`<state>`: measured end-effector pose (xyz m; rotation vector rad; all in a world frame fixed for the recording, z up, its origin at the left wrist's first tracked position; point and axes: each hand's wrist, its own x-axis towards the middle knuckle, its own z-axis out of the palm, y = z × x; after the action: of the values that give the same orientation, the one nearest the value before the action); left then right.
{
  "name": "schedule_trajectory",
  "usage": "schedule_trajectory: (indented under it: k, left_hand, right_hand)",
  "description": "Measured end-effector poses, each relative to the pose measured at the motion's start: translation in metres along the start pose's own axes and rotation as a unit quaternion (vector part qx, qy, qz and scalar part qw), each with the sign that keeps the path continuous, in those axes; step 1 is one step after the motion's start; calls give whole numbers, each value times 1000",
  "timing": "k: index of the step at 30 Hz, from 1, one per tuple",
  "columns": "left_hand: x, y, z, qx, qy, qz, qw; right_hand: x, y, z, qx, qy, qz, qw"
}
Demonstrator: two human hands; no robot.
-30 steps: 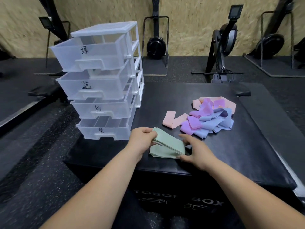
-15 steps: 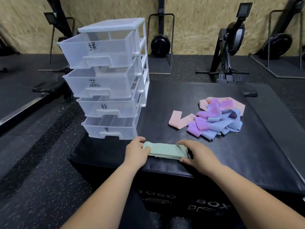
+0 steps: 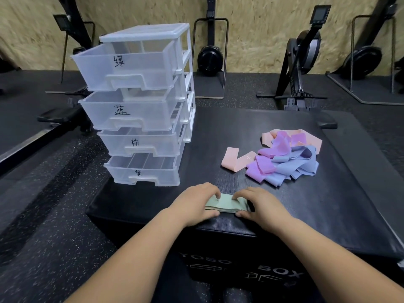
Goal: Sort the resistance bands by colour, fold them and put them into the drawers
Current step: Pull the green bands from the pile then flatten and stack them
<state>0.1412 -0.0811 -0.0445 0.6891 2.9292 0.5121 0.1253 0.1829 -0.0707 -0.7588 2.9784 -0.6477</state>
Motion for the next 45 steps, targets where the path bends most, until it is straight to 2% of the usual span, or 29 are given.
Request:
schedule_trajectory:
  k: [7, 13, 16, 18, 21, 23, 27, 35, 40, 45]
  left_hand:
    - [13, -4, -10, 51, -47, 15, 997]
    - [12, -6, -7, 54, -19, 31, 998]
    - [10, -7, -6, 33, -13, 36, 999]
    - [11, -7, -4, 36, -17, 32, 999]
    - [11, -7, -3, 32, -20, 27, 999]
    - [11, -8, -2, 27, -18, 22, 999]
    - [8, -8, 1, 14, -8, 9, 1000]
    - [2, -6, 4, -1, 16, -2, 1000]
    - [2, -8, 5, -66, 24, -38, 997]
    - [13, -9, -2, -214, 93, -101, 967]
  right_hand:
    - [1, 0, -1, -26, -23, -18, 999]
    - [2, -2, -2, -61, -31, -42, 997]
    - [0, 1, -1, -34, -29, -24, 999]
    - [-3, 2, -2, 30, -30, -2, 999]
    - [-6, 1, -3, 115, 22, 68, 991]
    - [-5, -1, -3, 115, 36, 143, 982]
    - [5, -9, -2, 126, -13, 250, 960]
    - [20, -32, -6, 113, -34, 336, 935]
    - [26, -41, -12, 120, 8, 254, 960]
    - [46, -42, -35, 178, 28, 104, 978]
